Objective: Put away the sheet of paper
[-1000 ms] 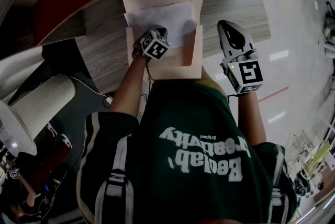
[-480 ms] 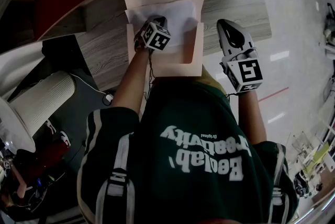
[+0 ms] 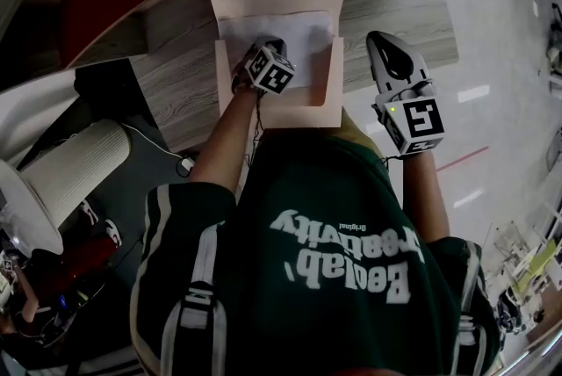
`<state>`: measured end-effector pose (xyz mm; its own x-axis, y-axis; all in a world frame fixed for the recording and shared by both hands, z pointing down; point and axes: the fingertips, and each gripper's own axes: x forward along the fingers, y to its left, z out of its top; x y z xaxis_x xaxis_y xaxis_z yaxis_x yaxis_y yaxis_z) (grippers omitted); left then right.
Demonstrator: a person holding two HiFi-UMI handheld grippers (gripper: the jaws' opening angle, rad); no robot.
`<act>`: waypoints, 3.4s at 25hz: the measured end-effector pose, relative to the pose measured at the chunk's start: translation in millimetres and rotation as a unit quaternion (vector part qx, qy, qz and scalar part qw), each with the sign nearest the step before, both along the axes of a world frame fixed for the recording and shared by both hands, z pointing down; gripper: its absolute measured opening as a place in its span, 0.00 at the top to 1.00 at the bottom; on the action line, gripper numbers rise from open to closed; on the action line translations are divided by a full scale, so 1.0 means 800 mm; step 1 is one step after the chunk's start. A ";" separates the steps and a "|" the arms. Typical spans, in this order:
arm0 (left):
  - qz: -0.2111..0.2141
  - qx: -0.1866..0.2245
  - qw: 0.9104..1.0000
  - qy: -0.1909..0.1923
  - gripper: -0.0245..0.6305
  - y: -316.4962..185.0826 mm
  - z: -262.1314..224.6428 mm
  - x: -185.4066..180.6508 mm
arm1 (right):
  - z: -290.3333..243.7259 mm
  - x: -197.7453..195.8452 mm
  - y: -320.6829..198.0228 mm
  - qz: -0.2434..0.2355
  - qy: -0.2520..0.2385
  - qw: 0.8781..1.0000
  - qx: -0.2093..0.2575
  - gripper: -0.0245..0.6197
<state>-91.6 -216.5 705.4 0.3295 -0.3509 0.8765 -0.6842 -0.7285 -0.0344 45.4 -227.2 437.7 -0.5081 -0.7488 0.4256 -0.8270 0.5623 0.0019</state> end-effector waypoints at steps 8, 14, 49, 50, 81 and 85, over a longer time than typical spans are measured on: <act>0.023 -0.030 0.999 -0.007 0.93 0.029 -0.001 0.003 | 0.001 -0.001 -0.003 -0.004 0.005 1.000 0.002 0.91; 0.038 -0.049 0.998 -0.016 0.93 0.054 0.000 0.006 | -0.001 0.001 -0.004 -0.002 0.006 1.000 0.005 0.91; 0.047 -0.106 0.993 -0.007 0.93 0.064 0.000 0.000 | -0.003 -0.018 -0.008 -0.019 0.010 1.000 0.002 0.91; 0.045 -0.106 0.993 -0.004 0.93 0.062 -0.001 0.001 | -0.004 -0.018 -0.009 -0.020 0.011 1.000 0.002 0.91; -0.034 0.040 0.996 0.067 0.93 0.072 -0.166 0.046 | -0.064 0.024 0.086 -0.028 -0.009 0.999 0.041 0.91; -0.078 0.067 0.991 0.082 0.93 0.092 -0.204 0.063 | -0.073 0.046 0.108 -0.048 -0.026 0.997 0.046 0.91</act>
<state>-41.1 -142.6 542.2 0.3965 -0.5179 0.7580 -0.7921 -0.6104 -0.0027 82.6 -141.0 379.5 -0.5983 -0.7305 0.3291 -0.7700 0.6379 0.0159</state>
